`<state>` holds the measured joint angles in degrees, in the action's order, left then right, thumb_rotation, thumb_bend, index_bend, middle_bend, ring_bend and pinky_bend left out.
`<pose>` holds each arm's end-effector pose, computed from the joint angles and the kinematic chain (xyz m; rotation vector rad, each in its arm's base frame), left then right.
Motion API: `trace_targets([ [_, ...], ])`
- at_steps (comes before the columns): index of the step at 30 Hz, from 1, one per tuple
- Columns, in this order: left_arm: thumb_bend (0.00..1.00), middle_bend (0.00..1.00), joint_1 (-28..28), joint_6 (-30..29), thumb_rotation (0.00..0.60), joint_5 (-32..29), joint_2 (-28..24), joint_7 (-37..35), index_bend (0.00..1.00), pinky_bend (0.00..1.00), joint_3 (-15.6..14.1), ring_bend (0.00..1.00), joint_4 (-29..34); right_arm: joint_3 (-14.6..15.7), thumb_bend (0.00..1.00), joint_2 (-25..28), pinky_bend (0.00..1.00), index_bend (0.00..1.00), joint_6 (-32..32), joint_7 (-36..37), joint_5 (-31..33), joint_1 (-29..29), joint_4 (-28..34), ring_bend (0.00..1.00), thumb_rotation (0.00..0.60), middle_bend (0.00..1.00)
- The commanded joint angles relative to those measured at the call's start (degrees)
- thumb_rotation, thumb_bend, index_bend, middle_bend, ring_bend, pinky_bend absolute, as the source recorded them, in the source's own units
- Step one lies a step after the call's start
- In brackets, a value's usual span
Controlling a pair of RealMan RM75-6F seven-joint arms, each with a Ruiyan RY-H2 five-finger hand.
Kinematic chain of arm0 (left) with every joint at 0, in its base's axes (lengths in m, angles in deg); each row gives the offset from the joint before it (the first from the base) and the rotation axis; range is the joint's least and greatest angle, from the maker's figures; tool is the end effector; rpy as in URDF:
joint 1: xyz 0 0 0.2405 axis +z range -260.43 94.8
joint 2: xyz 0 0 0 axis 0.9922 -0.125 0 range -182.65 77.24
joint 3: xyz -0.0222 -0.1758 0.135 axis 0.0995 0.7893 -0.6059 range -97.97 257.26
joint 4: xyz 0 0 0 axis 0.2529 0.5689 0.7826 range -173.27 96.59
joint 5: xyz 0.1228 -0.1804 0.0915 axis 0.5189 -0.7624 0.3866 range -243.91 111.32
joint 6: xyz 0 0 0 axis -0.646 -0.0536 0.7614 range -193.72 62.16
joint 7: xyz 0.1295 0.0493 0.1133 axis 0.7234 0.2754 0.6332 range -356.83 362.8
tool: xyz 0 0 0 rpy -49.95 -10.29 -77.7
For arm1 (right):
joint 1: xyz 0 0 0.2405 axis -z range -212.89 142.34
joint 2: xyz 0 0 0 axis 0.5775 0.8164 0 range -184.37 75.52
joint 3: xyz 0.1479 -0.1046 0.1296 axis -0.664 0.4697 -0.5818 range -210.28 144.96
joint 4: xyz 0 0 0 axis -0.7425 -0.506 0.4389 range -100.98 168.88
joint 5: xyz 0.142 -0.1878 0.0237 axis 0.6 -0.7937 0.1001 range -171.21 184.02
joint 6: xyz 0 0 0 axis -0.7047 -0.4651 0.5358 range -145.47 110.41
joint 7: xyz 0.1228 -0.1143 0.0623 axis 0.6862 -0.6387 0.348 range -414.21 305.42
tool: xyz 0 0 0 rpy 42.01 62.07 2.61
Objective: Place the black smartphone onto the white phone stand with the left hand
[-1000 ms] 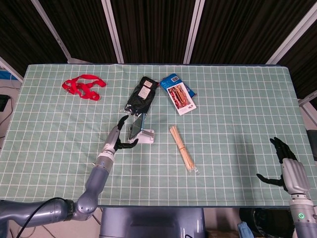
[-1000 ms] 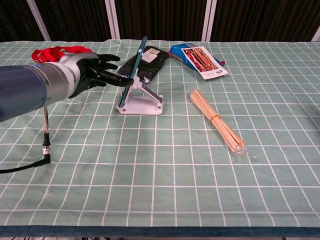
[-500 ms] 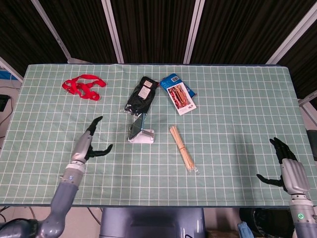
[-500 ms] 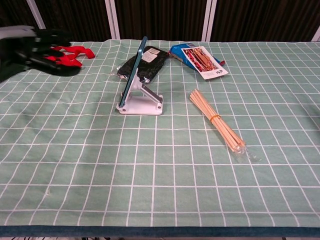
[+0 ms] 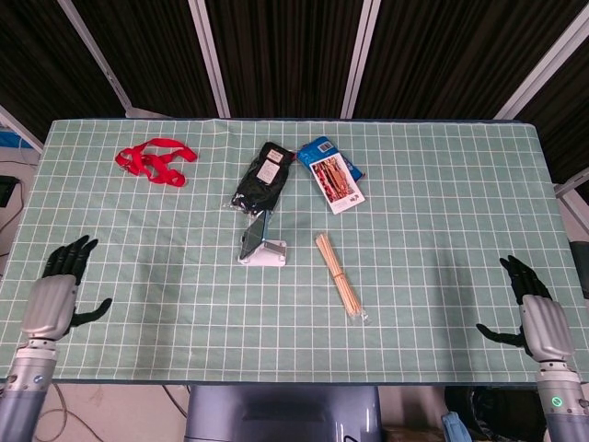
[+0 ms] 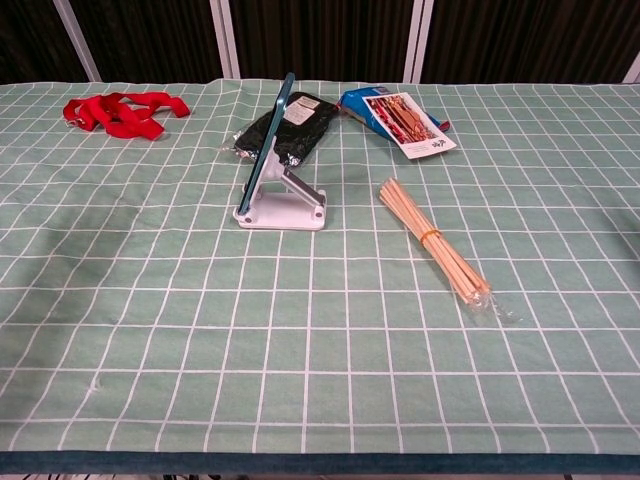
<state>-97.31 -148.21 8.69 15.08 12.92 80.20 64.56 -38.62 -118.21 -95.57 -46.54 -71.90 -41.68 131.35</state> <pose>-0.2402 0.2417 0.0769 -1.3994 -1.0255 -0.9172 -0.2890 -0.2328 0.1085 1.2468 -1.1680 0.9950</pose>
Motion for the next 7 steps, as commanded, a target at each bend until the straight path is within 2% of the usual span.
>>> trace_targets([
  [1,0.14,0.00,3.4,-3.7,0.600,2.7,0.4,6.3,0.00,0.00,-2.9,0.00,-6.3,0.1,0.11,0.0,0.15,0.00,-0.1,-0.1,-0.2,0.0,-0.1,0.00,0.600,0.00],
  [7,0.13,0.00,4.2,-3.1,0.600,2.1,0.7,5.8,0.00,0.00,-2.4,0.00,-6.2,0.2,0.11,-0.1,0.15,0.00,-0.2,-0.2,-0.6,0.0,-0.4,0.00,0.600,0.00],
])
